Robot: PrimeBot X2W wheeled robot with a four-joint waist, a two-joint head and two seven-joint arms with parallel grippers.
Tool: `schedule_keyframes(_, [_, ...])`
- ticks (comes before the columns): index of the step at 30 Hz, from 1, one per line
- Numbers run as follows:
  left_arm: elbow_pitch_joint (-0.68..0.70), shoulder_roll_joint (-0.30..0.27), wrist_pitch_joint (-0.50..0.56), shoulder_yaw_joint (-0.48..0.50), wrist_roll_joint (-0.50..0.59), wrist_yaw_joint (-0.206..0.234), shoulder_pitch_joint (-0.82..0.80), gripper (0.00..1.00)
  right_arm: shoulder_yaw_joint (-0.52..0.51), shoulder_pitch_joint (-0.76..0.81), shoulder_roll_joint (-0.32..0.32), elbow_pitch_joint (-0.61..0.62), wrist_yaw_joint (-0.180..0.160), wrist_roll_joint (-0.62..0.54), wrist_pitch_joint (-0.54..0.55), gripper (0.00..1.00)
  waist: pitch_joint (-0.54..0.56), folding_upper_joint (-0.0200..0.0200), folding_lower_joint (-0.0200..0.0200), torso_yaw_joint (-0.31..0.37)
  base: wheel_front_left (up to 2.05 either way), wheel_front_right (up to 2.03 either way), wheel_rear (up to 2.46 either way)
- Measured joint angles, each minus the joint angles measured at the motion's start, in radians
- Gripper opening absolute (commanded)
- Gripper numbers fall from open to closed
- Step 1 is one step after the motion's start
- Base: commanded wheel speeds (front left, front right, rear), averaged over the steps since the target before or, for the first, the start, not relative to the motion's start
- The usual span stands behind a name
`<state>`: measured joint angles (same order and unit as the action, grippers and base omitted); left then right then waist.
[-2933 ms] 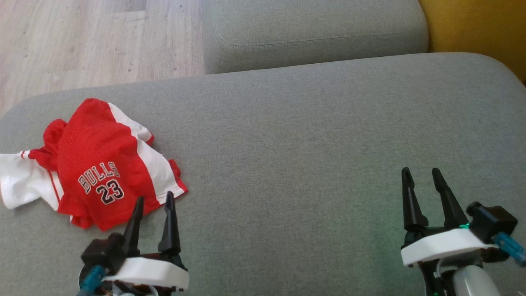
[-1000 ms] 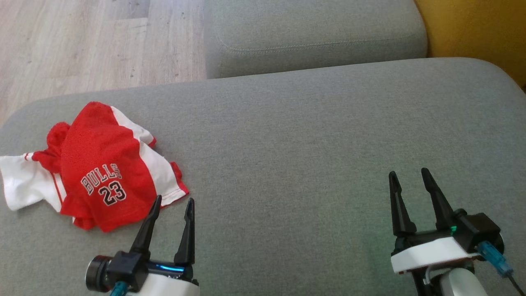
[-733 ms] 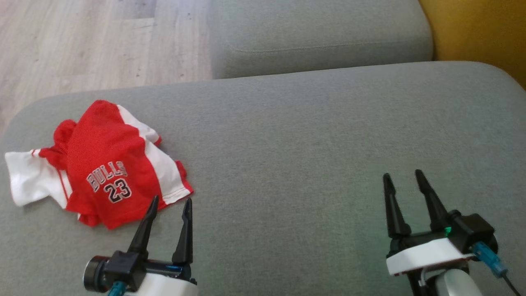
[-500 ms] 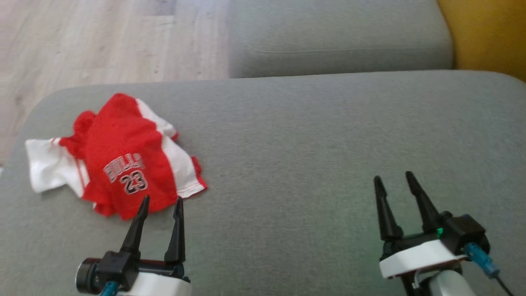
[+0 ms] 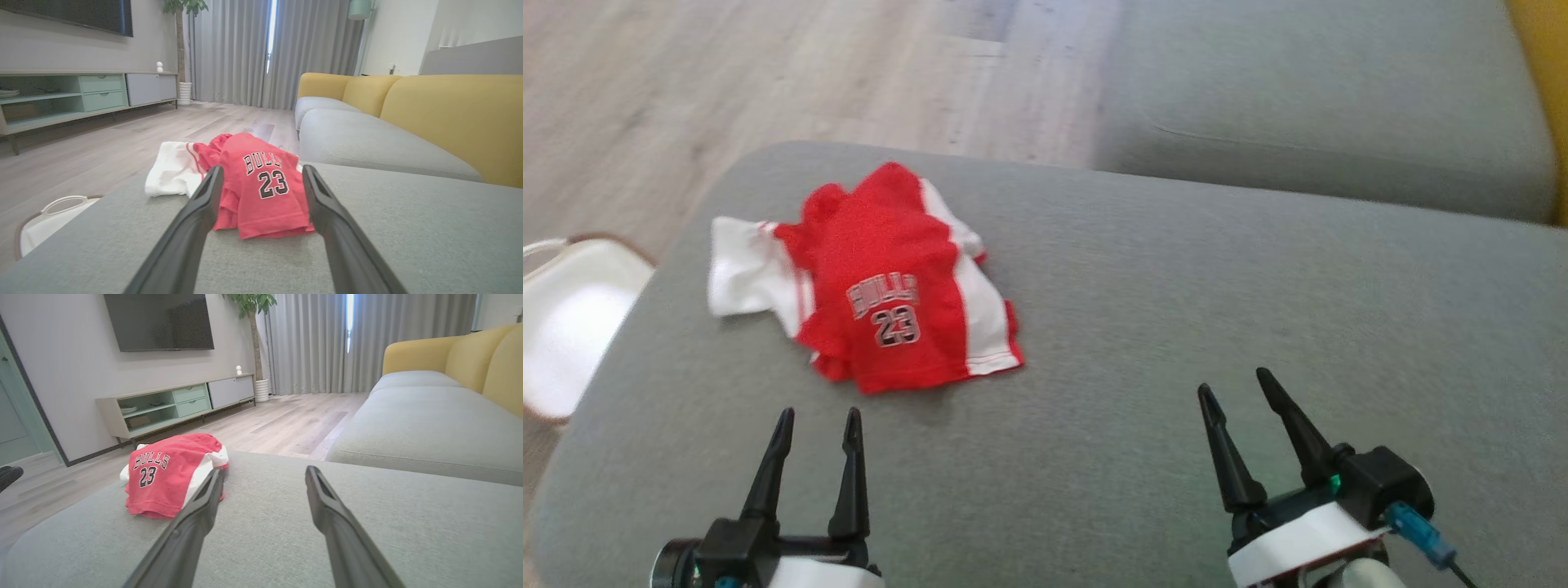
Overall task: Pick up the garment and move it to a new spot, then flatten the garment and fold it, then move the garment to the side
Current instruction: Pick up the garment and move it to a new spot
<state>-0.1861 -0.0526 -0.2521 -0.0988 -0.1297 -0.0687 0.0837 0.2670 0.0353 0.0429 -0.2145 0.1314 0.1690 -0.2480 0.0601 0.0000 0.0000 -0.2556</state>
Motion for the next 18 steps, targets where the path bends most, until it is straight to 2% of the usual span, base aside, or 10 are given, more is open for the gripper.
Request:
schedule_keyframes(10, [0.0,0.0,0.0,0.014,0.0,-0.001,0.01,1.0,0.062,0.001,0.0,-0.004,0.0,0.024,0.0,1.0,0.02,0.0,0.0,-0.126,0.0,0.0,0.0])
schedule_keyframes(18, [0.003,0.0,0.0,0.032,0.0,-0.002,0.033,1.0,0.083,0.002,0.0,-0.004,0.0,0.035,0.0,1.0,0.031,0.0,0.0,-0.167,0.0,0.0,0.0])
